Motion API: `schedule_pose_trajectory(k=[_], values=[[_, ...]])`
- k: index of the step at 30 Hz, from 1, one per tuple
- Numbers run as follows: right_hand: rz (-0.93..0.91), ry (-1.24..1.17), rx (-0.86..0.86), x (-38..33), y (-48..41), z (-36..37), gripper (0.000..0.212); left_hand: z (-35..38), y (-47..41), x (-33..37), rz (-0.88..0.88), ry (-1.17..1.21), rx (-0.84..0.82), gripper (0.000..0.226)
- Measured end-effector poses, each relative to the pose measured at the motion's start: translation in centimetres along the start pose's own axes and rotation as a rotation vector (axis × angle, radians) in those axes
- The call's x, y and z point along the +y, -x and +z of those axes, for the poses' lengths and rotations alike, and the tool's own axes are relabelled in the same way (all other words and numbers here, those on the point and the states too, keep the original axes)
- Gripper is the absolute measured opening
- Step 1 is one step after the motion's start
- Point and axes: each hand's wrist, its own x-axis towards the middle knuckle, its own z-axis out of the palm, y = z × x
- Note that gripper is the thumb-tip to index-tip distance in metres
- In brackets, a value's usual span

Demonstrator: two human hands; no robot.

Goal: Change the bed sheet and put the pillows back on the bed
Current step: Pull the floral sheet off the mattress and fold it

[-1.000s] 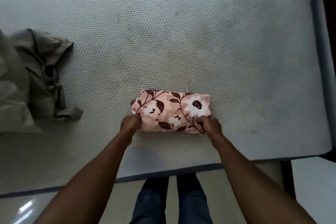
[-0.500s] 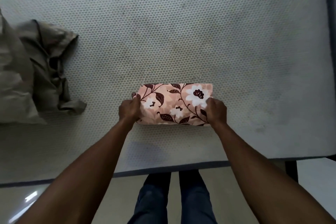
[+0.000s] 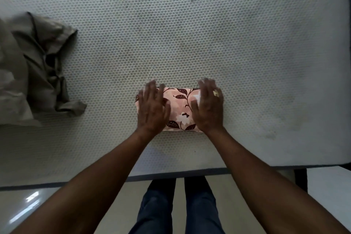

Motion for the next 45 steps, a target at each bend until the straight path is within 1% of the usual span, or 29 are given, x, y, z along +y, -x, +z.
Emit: schedule_pose_trajectory(k=[2, 3, 5, 8, 10, 13, 15, 21, 23, 24, 26, 28, 29, 31, 34, 36, 38, 39, 42, 45], values=[[-0.186, 0.083, -0.167, -0.6, -0.5, 1.7, 0.061, 1.2, -0.6, 0.1, 0.207, -0.085, -0.076, 0.064], [-0.251, 0.116, -0.233, -0.5, -0.5, 2.8, 0.060, 2.3, -0.8, -0.4, 0.269, -0.129, -0.117, 0.065], [-0.332, 0.174, -0.318, 0.5, -0.4, 4.9, 0.060, 4.7, -1.1, -2.1, 0.307, -0.187, -0.173, 0.066], [-0.339, 0.201, -0.344, 3.1, 0.0, 6.5, 0.065, 6.7, -0.9, -4.3, 0.306, -0.193, -0.170, 0.067], [-0.256, 0.193, -0.329, 4.7, 0.5, 6.7, 0.067, 6.7, -0.5, -5.0, 0.284, -0.177, -0.161, 0.068], [-0.141, 0.208, -0.316, 6.7, 1.7, 5.9, 0.068, 6.2, 1.0, -6.6, 0.128, -0.144, -0.134, 0.072], [-0.134, 0.215, -0.337, 7.5, 1.8, 5.4, 0.069, 6.0, 1.6, -7.8, 0.029, -0.097, -0.140, 0.073], [-0.096, 0.204, -0.347, 7.5, 1.4, 5.7, 0.068, 6.9, 1.4, -7.7, -0.049, -0.031, -0.178, 0.072], [-0.089, 0.164, -0.365, 7.6, 1.4, 5.5, 0.068, 6.7, 1.7, -7.5, -0.124, 0.034, -0.176, 0.073], [-0.083, 0.135, -0.384, 7.5, 1.3, 5.3, 0.068, 6.4, 2.1, -7.3, -0.194, 0.082, -0.153, 0.075], [-0.065, 0.097, -0.419, 7.5, 1.0, 4.6, 0.069, 5.5, 2.7, -6.4, -0.388, 0.181, -0.051, 0.079], [-0.065, 0.078, -0.457, 7.8, 0.3, 4.1, 0.071, 5.0, 2.7, -4.9, -0.619, 0.304, 0.017, 0.077], [-0.072, 0.079, -0.478, 7.9, 0.0, 3.9, 0.072, 5.0, 2.5, -4.4, -0.729, 0.379, 0.001, 0.077], [-0.079, 0.084, -0.507, 8.0, -0.3, 3.7, 0.074, 4.3, 1.4, -3.8, -0.886, 0.486, -0.061, 0.075], [-0.080, 0.084, -0.533, 7.5, -0.3, 3.8, 0.079, 3.9, -0.5, -5.2, -0.983, 0.639, -0.167, 0.066], [-0.062, 0.108, -0.581, 7.1, 0.0, 3.6, 0.079, 3.6, -0.9, -5.9, -0.989, 0.797, -0.198, 0.063], [-0.027, 0.138, -0.669, 6.5, 0.2, 2.9, 0.076, 2.9, -0.8, -5.6, -0.938, 0.924, -0.207, 0.049], [-0.011, 0.148, -0.711, 6.2, 0.4, 2.2, 0.075, 2.1, -0.6, -5.1, -0.889, 0.946, -0.218, 0.042], [0.047, 0.138, -0.800, 4.8, 0.7, -1.0, 0.079, -2.1, -0.6, -2.4, -0.772, 0.920, -0.260, 0.038], [0.108, 0.062, -0.789, 2.8, -0.3, -6.3, 0.091, -8.2, -0.6, 0.9, -0.626, 0.853, -0.311, 0.035]])
